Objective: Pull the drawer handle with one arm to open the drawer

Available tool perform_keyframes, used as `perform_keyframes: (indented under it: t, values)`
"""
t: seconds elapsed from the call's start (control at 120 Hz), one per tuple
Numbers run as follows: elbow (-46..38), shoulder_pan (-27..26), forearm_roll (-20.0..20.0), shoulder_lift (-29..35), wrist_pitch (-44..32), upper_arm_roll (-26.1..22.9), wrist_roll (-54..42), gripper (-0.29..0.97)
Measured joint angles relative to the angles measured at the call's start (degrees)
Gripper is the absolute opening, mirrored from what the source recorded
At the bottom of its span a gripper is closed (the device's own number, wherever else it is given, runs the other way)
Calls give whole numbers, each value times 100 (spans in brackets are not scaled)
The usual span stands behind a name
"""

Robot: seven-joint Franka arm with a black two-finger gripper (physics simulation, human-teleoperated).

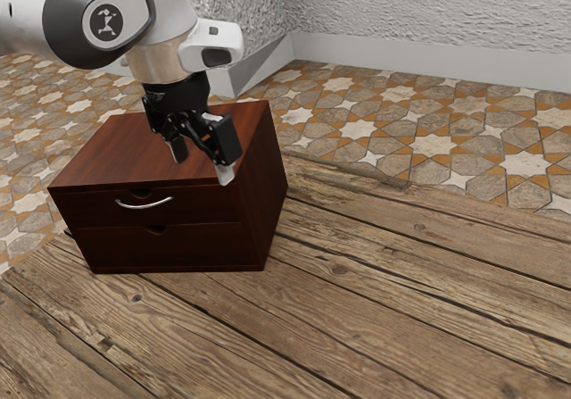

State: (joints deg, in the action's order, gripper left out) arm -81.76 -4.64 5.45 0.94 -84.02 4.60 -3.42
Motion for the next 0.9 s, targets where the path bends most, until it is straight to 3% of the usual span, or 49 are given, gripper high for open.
perform_keyframes:
  t: [0.125, 0.208, 0.333, 0.533, 0.608, 0.725, 0.833, 0.9]
  values:
    - [35, -186, -157, 1, 19, 199, -9, 68]
    - [955, -198, -69, 191, 158, 206, -154, 68]
    - [1415, -5, -49, 480, 512, 147, -1257, 68]
    - [1198, -153, -290, -173, 1052, 257, -2708, 68]
    - [1074, -575, -266, -216, 976, 688, -3199, 68]
    - [343, -1312, -334, -105, 269, 1565, -4117, 68]
    - [15, -1877, -667, 58, -392, 2295, -4979, 68]
    - [-31, -1766, -762, 156, -683, 2565, -5391, 68]
